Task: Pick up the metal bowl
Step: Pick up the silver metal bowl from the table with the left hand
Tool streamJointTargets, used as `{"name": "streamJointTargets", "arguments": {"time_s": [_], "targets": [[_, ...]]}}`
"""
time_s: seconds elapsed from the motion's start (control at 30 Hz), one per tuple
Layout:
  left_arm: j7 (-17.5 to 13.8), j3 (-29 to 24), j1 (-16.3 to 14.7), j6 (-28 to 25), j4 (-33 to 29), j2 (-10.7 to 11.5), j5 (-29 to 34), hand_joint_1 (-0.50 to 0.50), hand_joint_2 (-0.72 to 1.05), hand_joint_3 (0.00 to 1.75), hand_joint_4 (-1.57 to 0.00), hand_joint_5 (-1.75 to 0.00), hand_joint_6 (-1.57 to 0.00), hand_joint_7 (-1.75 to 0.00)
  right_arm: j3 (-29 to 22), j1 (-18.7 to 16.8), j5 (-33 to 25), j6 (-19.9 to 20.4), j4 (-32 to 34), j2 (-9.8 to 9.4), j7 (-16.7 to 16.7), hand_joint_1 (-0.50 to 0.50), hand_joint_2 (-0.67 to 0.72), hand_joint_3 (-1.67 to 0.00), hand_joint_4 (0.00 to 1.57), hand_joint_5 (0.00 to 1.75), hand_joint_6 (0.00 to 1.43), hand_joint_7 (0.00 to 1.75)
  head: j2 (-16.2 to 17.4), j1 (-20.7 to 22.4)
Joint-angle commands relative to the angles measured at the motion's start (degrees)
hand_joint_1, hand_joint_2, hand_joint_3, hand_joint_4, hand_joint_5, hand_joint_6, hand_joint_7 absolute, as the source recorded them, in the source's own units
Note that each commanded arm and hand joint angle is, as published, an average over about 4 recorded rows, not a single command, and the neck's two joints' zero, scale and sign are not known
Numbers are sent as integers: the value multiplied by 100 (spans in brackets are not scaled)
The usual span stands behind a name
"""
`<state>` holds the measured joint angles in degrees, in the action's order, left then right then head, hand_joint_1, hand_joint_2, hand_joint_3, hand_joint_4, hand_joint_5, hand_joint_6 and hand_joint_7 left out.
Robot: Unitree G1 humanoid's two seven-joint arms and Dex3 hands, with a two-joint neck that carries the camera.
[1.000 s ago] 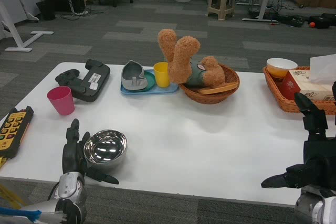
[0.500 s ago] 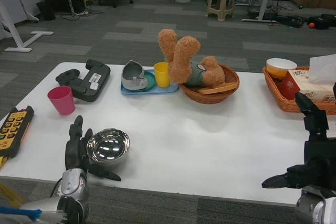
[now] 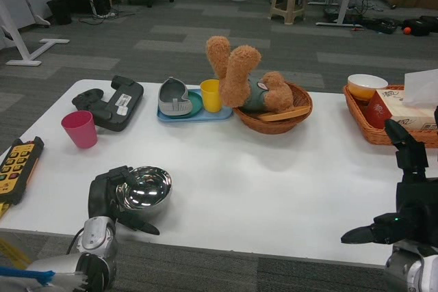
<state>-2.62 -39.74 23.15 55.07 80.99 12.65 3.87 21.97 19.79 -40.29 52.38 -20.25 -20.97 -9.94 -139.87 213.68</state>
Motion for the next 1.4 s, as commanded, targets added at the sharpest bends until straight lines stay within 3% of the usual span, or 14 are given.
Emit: {"name": "streamJointTargets", "arguments": {"time_s": [0.03, 0.1, 0.17, 0.23, 0.3, 0.4, 0.7, 0.9, 1.1, 1.23, 1.4], "targets": [[20, 81, 23, -82, 40, 132, -38, -50, 105, 9, -32, -115, -157, -159, -9, -74, -16, 53, 47, -56, -8, 21, 66, -16, 33, 65, 0, 56, 0, 0], [16, 96, 23, -102, 40, 134, -56, -50, 105, 9, -56, -139, -157, -162, -9, -77, -16, 53, 47, -56, -8, 19, 66, -16, 32, 63, 0, 56, 21, 12], [16, 107, 23, -109, 40, 139, -62, -50, 105, 9, -92, -164, -157, -166, -9, -79, -14, 53, 49, -56, -8, 17, 66, -20, 31, 61, 0, 56, 43, 24], [16, 109, 23, -111, 40, 141, -58, -50, 105, 9, -122, -175, -157, -168, -9, -81, -19, 53, 54, -56, -8, 19, 66, -24, 31, 58, 0, 56, 44, 26], [16, 107, 23, -111, 40, 141, -53, -50, 105, 9, -136, -175, -157, -168, -9, -81, -23, 53, 56, -56, -8, 21, 66, -20, 31, 61, 0, 56, 52, 26], [16, 107, 23, -111, 40, 136, -40, -50, 105, 13, -140, -175, -157, -168, -9, -81, -23, 53, 56, -56, -8, 21, 66, -16, 32, 68, 0, 56, 68, 28], [16, 72, 28, -107, 35, 132, 30, -50, 105, 22, -146, -175, -157, -168, -9, -85, -19, 53, 56, -56, -8, 17, 66, -20, 33, 68, 0, 56, 88, 34], [16, 63, 37, -98, -52, 119, 74, -50, 105, 26, -151, -175, -157, -168, -9, -90, -23, 53, 56, -56, -8, 20, 66, -16, 31, 63, 0, 56, 110, 61], [-13, 147, 50, -49, -688, 81, 78, -50, 105, 26, -153, -175, -157, -168, 9, -90, -23, 53, 56, -56, -8, 18, 66, -16, 32, 68, 0, 56, 126, 51], [-35, 360, 67, -49, -1149, 68, 142, -50, 105, 37, -157, -175, -157, -168, 9, -90, -23, 53, 56, -56, -8, 19, 66, -20, 31, 68, 0, 56, 116, 34], [-52, 876, 76, -54, -1595, 62, 650, -50, 105, 50, -157, -175, -157, -168, 9, -90, -23, 53, 56, -56, -8, 17, 66, -20, 31, 61, 0, 56, 102, 13]]}}
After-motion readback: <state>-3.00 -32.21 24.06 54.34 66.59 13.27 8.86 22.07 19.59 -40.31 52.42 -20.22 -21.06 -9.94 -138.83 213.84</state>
